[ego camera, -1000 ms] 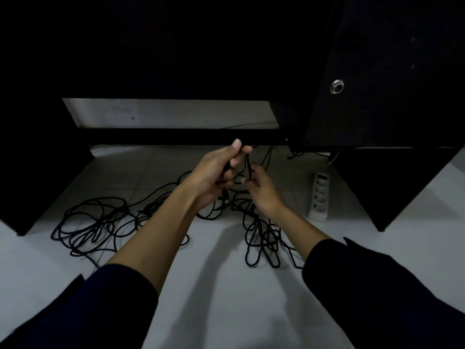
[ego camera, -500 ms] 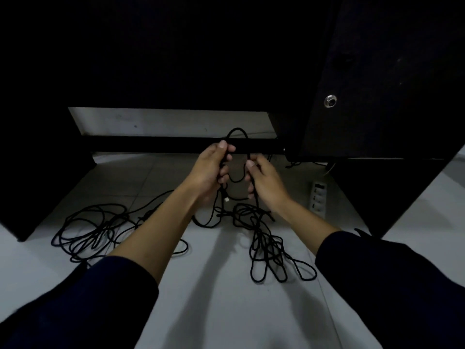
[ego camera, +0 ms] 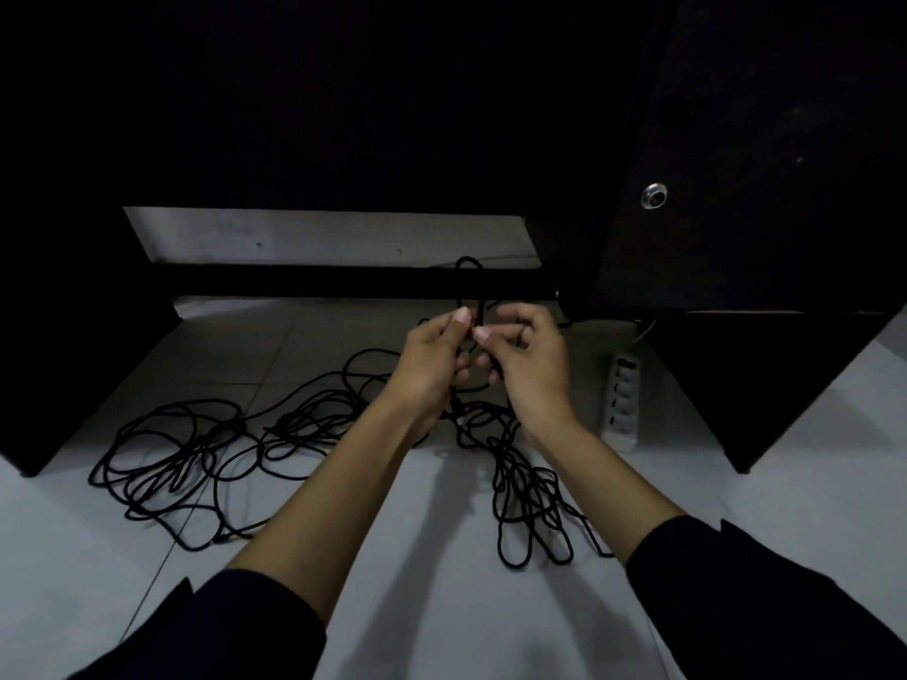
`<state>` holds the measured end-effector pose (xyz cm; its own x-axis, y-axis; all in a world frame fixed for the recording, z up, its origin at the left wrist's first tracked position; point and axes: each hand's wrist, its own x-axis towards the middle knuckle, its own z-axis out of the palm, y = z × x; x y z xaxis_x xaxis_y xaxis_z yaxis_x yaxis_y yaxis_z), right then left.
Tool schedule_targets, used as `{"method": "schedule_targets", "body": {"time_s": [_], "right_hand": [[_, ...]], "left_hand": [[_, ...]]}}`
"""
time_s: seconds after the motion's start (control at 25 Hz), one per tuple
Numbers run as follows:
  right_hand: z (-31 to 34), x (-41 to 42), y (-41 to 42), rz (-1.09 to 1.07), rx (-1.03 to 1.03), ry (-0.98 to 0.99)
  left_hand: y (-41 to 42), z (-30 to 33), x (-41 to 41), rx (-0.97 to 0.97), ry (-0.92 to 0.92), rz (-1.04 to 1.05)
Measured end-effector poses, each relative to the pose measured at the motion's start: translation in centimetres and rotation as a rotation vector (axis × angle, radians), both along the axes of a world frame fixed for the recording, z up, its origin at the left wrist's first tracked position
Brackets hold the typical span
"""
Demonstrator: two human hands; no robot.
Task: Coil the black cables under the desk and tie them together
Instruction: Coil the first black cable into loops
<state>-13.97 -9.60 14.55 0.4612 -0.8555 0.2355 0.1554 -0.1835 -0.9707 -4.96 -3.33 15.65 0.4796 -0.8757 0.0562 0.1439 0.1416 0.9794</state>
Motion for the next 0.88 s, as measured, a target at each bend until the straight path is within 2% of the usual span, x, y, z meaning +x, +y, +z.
{"method": "schedule_targets", "body": {"time_s": [0.2, 0.36, 0.48, 0.72, 0.8, 0.88], "right_hand": [[0.4, -0.8, 0.2, 0.040, -0.082, -0.003], [-0.6, -1.9, 0.4, 0.195, -0.055, 0.051], [-1.6, -2.6, 0.5, 0.289, -0.037, 0.130], [-1.4, -1.7, 0.4, 0.171, -0.215, 0.201], [-1.6, -1.6, 0.6, 0.192, -0.203, 0.227], [-2.2, -1.9, 0.6, 0.266, -0.212, 0.260]], "left_hand": [[0.3, 0.3, -0.1, 0.084, -0.007, -0.001], [0.4, 1.1, 0.5, 0.028, 0.125, 0.048], [0.5, 1.9, 0.9, -0.003, 0.155, 0.033], [0.1, 1.0, 0.7, -0.006, 0.129, -0.014], [0.0, 0.9, 1.0, 0.001, 0.126, 0.014], [0.2, 0.8, 1.2, -0.028, 0.224, -0.003]]}}
